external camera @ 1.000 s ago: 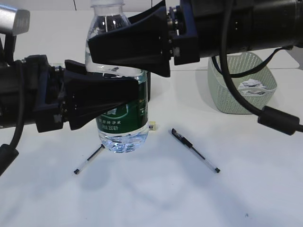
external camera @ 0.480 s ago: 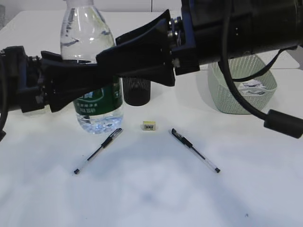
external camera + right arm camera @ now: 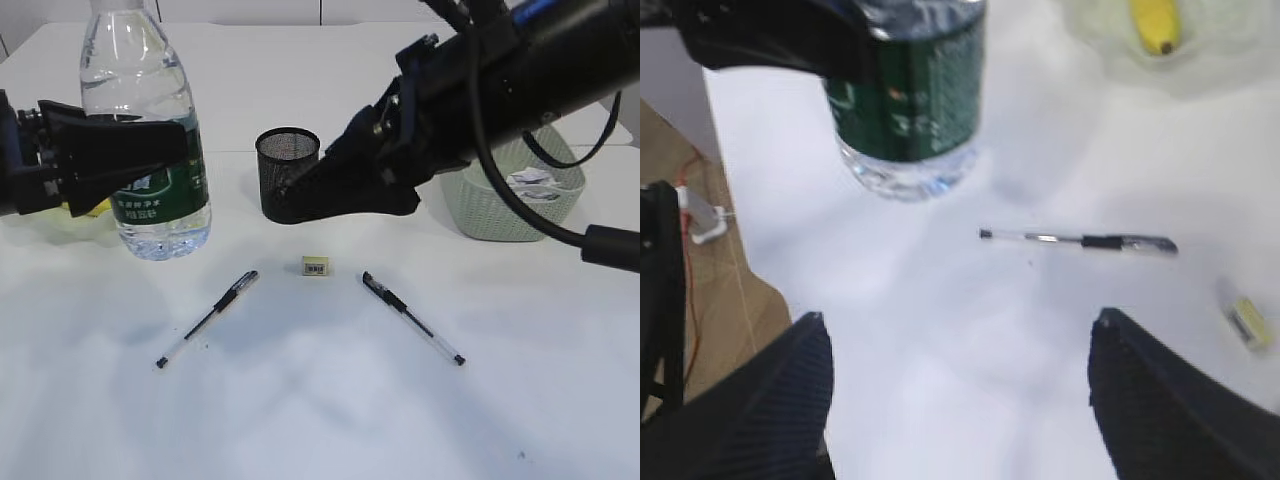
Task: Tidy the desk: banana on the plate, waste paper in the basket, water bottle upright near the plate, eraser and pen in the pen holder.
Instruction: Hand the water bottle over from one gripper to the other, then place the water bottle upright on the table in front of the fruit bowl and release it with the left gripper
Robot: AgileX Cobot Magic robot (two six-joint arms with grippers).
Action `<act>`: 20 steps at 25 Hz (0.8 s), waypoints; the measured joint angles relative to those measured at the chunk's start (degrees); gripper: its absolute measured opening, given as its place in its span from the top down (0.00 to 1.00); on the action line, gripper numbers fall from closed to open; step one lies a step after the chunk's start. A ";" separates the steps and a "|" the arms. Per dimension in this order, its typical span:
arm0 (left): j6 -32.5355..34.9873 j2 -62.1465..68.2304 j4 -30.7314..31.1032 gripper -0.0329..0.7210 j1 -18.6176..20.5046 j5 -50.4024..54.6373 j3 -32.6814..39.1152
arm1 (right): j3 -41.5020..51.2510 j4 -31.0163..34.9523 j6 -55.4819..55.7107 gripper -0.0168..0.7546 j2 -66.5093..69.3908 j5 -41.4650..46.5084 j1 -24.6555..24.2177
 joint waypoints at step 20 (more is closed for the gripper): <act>0.00 0.00 6.98 0.43 14.37 2.05 0.00 | -0.09 -57.84 52.02 0.21 0.00 2.98 -1.82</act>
